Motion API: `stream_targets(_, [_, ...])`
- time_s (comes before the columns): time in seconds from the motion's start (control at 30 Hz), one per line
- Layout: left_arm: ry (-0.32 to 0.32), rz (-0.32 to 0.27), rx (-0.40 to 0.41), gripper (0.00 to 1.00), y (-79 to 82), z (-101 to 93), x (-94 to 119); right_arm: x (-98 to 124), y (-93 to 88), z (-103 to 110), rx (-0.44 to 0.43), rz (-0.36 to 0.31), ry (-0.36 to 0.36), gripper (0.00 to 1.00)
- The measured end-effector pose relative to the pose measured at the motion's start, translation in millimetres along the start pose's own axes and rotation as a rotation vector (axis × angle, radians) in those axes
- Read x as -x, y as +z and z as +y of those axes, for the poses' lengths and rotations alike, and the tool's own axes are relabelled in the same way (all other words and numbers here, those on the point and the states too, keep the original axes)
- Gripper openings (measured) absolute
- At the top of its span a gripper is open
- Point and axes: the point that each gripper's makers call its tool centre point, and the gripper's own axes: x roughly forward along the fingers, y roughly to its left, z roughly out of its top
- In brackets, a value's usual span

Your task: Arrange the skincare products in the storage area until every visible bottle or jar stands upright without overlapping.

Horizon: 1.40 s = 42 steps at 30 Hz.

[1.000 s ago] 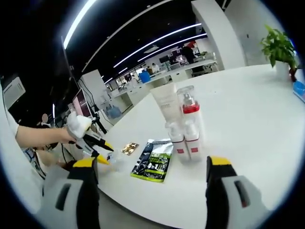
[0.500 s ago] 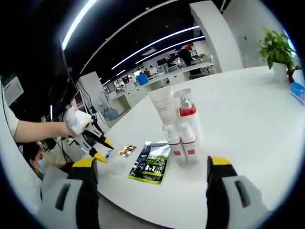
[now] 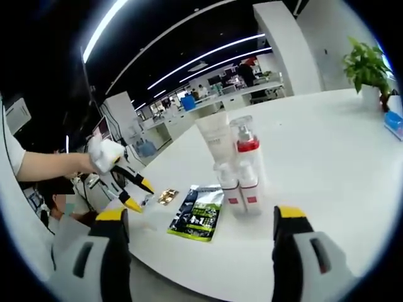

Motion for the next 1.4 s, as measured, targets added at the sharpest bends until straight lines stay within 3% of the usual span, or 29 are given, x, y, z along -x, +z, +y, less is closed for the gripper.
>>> stream_targets(0.93, [-0.061, 0.031, -0.021, 0.37, 0.8, -9.8, -29, -1, -2.7, -7, -0.009, 0.003, -0.025, 0.95])
stream_targets(1.4, [-0.066, 0.039, -0.014, 0.37, -2.3, -5.1, -40, -1, -4.7, -8, -0.016, 0.013, -0.026, 0.94])
